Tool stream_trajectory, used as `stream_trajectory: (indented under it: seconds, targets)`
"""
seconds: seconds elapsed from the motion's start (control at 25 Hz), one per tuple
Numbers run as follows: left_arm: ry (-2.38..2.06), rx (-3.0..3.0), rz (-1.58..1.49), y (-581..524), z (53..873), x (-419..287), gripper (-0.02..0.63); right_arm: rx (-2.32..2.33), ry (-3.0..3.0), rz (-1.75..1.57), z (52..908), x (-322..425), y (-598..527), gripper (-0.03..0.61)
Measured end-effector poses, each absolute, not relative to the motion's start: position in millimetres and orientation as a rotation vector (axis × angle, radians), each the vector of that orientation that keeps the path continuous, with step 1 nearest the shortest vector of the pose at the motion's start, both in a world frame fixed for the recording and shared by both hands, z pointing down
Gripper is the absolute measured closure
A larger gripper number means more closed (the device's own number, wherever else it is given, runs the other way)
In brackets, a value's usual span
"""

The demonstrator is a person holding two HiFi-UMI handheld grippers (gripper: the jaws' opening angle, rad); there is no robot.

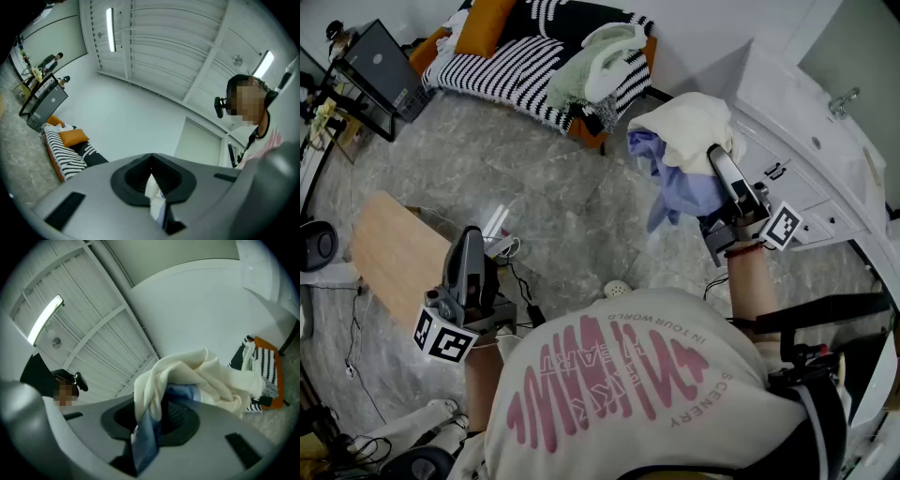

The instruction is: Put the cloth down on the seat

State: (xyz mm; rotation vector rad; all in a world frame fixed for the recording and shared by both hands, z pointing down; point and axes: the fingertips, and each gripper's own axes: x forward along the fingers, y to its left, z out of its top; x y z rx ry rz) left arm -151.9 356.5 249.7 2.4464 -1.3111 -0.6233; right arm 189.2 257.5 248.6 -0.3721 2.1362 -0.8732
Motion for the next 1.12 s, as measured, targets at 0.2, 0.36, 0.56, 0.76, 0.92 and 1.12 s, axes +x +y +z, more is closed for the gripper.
stream_trajectory:
  seconds: [0.2,0.36,0.56,0.76,0.92,1.12]
  targets:
    - [-1.315,2.454,-0.608,357,250,-150,0.603,-0.38,2.148,-0.876,249,190,257,0.482]
    - [-1.321,2.449,-0.612,358,253,-152,0.603,-0.389,2.154,-0.872,250,191,257,0.482]
    - [-1.32,2.456,-0.623,361,255,-155,0.603,-0.395,2.138,-0.867,251,195,261,0.482]
    - [-1.323,2.48,-0.607,356,251,-160,0.603,-0.405,2.117,-0.858,249,194,257,0.482]
    - [-1.365,2.438,-0.596,361,258,-157,0.603,-0.434,2.11,-0.855,255,200,259,0.482]
    - [-1.415,2.399,-0.557,362,266,-171,0.603,-0.516,2.12,-0.861,259,199,239,0.482]
